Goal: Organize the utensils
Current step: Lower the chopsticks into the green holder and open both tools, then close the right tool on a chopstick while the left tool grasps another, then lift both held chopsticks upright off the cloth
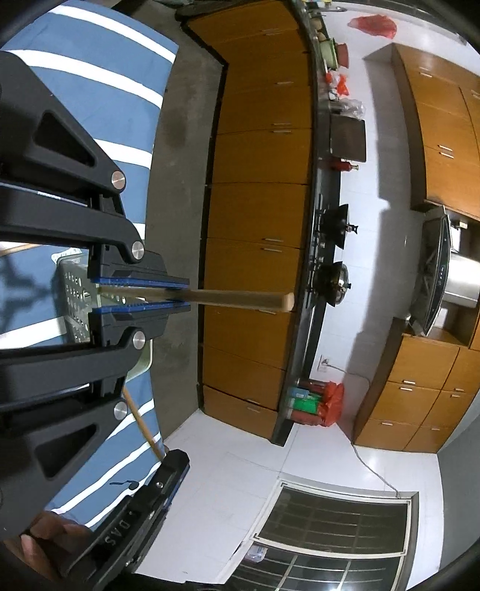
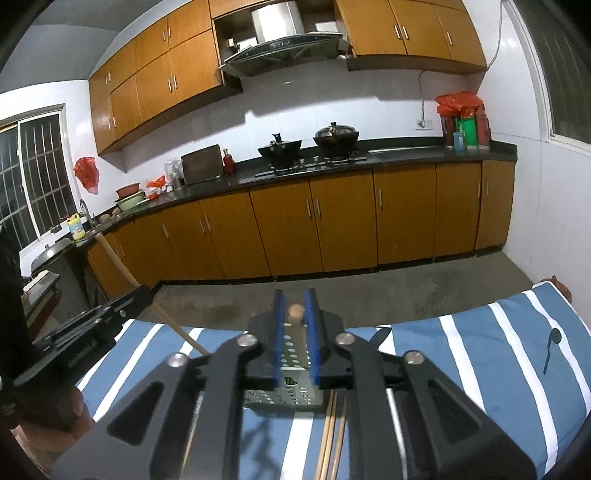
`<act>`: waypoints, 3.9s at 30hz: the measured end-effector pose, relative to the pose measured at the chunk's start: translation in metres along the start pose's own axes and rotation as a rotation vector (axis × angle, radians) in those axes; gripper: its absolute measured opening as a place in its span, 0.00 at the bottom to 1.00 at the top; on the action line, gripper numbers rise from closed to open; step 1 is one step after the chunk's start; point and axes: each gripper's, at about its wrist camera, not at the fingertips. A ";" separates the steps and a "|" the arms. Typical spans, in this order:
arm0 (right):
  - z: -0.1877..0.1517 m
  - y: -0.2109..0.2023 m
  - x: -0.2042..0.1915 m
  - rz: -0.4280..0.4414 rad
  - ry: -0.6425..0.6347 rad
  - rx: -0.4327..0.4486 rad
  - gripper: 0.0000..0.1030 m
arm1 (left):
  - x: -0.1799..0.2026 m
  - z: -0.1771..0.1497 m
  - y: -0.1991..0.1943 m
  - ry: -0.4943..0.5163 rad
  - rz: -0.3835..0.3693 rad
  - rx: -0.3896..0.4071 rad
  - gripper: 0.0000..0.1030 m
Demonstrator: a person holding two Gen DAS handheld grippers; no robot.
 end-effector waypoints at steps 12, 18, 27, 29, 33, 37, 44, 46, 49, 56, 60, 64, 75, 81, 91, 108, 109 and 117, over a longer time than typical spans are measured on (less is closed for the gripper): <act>0.006 -0.062 0.031 -0.073 0.053 0.116 0.32 | -0.008 0.012 -0.042 -0.041 0.010 0.103 0.47; -0.055 -0.044 0.071 -0.172 0.103 -0.045 0.32 | -0.033 -0.012 -0.075 -0.064 0.101 0.122 0.50; -0.185 -0.005 0.073 -0.133 0.111 -0.383 0.23 | -0.073 -0.128 -0.046 -0.053 0.217 -0.204 0.38; -0.199 -0.004 0.069 -0.119 0.106 -0.403 0.23 | -0.073 -0.146 -0.041 -0.075 0.205 -0.253 0.35; -0.208 0.000 0.063 -0.114 0.076 -0.424 0.23 | -0.070 -0.177 -0.033 -0.101 0.173 -0.329 0.33; -0.210 0.006 0.056 -0.138 0.013 -0.428 0.14 | -0.063 -0.196 -0.028 -0.094 0.146 -0.368 0.30; -0.209 0.009 0.067 -0.196 0.028 -0.420 0.08 | -0.052 -0.206 -0.023 -0.050 0.121 -0.417 0.20; -0.209 0.010 0.068 -0.196 0.028 -0.420 0.08 | -0.052 -0.209 -0.020 -0.040 0.135 -0.435 0.18; -0.210 0.008 0.068 -0.196 0.024 -0.418 0.08 | -0.057 -0.211 -0.019 -0.064 0.147 -0.443 0.18; -0.210 0.008 0.067 -0.197 0.022 -0.418 0.08 | -0.056 -0.211 -0.018 -0.037 0.155 -0.447 0.16; -0.210 0.008 0.067 -0.202 0.018 -0.417 0.08 | -0.058 -0.211 -0.018 -0.052 0.146 -0.451 0.15; -0.210 0.007 0.068 -0.204 0.013 -0.417 0.08 | -0.055 -0.211 -0.019 -0.041 0.148 -0.450 0.14; -0.213 0.008 0.058 -0.183 -0.020 -0.421 0.08 | -0.058 -0.212 -0.013 -0.016 0.178 -0.459 0.08; -0.207 0.020 0.064 -0.215 -0.025 -0.411 0.08 | -0.085 -0.201 0.004 -0.058 0.247 -0.450 0.08; -0.200 0.033 0.080 -0.233 0.028 -0.398 0.09 | -0.096 -0.198 0.009 -0.072 0.264 -0.426 0.08; -0.200 0.035 0.081 -0.230 0.035 -0.398 0.09 | -0.100 -0.197 0.009 -0.100 0.246 -0.422 0.08; -0.200 0.035 0.081 -0.229 0.036 -0.398 0.09 | -0.100 -0.197 0.009 -0.101 0.246 -0.422 0.08; -0.201 0.035 0.081 -0.228 0.038 -0.398 0.09 | -0.100 -0.197 0.010 -0.103 0.244 -0.422 0.08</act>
Point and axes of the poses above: each gripper's, at about its wrist camera, not at the fingertips, and y roughly the way its jaws point, x to its right, z to its top, and after that the axes turned 4 degrees about x, right-handed
